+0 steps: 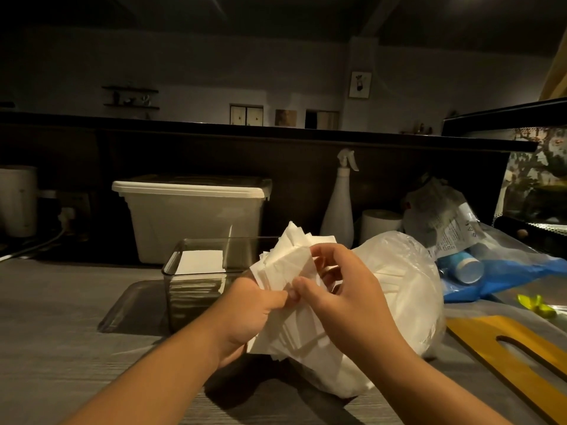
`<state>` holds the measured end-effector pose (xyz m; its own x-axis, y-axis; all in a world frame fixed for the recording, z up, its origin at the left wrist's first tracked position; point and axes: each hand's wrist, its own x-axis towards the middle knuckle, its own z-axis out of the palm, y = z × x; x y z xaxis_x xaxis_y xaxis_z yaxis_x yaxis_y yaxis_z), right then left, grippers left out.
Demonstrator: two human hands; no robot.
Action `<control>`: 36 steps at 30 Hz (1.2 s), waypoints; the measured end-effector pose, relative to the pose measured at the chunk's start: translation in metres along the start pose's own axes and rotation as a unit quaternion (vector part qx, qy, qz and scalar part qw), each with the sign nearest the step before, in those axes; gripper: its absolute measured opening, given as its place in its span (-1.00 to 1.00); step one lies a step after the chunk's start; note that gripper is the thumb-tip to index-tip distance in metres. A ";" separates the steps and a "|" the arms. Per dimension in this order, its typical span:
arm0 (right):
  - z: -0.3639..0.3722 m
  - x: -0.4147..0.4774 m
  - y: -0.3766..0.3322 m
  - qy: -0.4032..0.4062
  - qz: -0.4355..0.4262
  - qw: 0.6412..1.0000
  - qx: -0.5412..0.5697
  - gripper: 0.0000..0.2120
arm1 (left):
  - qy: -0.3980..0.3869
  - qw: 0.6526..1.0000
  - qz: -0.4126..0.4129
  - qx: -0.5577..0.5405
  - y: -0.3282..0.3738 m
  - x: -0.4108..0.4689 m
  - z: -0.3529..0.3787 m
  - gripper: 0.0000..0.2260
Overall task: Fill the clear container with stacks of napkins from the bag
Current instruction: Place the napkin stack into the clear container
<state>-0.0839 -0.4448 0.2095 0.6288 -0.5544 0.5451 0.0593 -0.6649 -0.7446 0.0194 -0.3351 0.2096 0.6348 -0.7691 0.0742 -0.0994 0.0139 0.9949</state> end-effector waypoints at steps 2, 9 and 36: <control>-0.001 0.000 0.002 0.000 -0.001 1.000 0.011 -0.73 | -0.004 1.000 -0.003 -0.002 0.000 0.000 0.000 -0.83; -0.001 0.002 0.007 0.003 -0.013 1.000 -0.006 -0.89 | -0.016 1.000 -0.005 -0.025 0.001 0.001 -0.002 -0.76; -0.019 0.009 0.005 -0.015 -0.060 0.998 0.010 -0.82 | -0.010 0.997 -0.020 -0.071 -0.001 0.006 -0.008 -0.73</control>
<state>-0.0923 -0.4626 0.2175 0.6399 -0.4556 0.6189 0.1510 -0.7151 -0.6825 0.0293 -0.3344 0.2097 0.6207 -0.7832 0.0349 0.0351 0.0723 0.9968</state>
